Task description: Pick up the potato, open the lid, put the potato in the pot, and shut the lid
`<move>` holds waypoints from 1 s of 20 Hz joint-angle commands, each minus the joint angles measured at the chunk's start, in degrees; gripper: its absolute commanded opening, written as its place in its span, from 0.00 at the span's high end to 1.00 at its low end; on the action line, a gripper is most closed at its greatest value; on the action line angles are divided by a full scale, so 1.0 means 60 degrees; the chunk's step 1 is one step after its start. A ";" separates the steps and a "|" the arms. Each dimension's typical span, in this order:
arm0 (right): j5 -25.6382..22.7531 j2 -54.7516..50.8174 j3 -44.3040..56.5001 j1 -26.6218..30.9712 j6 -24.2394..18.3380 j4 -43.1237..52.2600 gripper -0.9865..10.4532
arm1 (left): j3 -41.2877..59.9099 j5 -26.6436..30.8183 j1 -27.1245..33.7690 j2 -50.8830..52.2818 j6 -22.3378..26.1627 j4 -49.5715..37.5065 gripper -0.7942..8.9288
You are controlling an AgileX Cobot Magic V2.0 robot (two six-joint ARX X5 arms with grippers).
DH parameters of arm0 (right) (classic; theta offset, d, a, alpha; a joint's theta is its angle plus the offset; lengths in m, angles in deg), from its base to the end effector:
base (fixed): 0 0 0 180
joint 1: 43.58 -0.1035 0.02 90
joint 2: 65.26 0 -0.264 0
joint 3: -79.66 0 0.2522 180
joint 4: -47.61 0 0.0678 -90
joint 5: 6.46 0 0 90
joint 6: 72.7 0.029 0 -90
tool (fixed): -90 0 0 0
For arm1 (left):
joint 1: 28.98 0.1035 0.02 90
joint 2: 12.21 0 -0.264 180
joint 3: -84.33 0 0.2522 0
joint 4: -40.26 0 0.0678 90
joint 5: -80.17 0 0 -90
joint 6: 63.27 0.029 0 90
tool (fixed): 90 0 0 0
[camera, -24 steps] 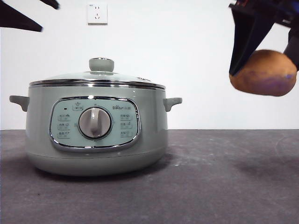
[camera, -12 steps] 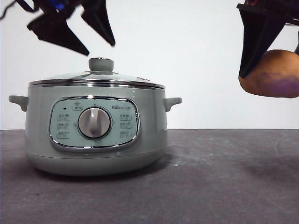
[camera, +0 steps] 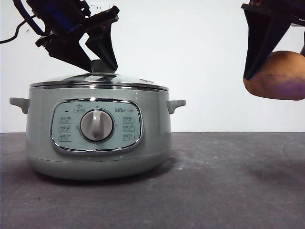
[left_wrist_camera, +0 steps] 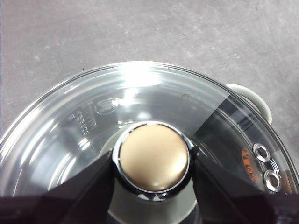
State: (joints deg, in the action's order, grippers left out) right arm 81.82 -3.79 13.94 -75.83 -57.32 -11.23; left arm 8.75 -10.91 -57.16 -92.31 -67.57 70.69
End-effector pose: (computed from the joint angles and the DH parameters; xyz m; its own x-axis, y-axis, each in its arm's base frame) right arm 0.1709 0.1068 0.2752 0.5058 0.2837 -0.8147 -0.3173 0.9394 0.1301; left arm 0.2689 -0.1447 0.2882 0.7135 -0.4036 -0.5728 0.4465 0.8918 -0.0722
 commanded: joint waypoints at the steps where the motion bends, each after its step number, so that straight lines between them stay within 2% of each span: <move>1: -0.0036 -0.0007 -0.0018 -0.0004 -0.0044 0.0022 0.92 | -0.0033 -0.0004 0.0004 -0.0022 0.0233 -0.0128 0.93; 5: -0.0033 -0.0007 -0.0018 -0.0004 -0.0040 0.0055 0.92 | -0.0204 0.0004 0.0004 0.0047 0.0233 -0.0404 0.93; 11: 0.0127 -0.0007 -0.0273 -0.0015 -0.0040 0.0503 0.92 | -0.1486 0.0011 0.0004 0.0765 0.0477 0.0204 0.93; 16: 0.1563 0.0332 -0.1239 -0.0029 -0.0087 0.1279 0.92 | -0.2594 0.0302 0.0004 0.2106 0.0769 0.1282 0.93; 20: 0.1800 0.1756 -0.2845 -0.0412 -0.0543 0.1195 0.92 | -0.3253 0.0991 0.0004 0.3515 0.1016 0.2339 0.93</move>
State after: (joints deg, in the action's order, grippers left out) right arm 92.51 5.98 -2.72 -78.06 -59.16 -4.20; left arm -9.54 -5.23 -57.16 -72.33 -62.45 87.54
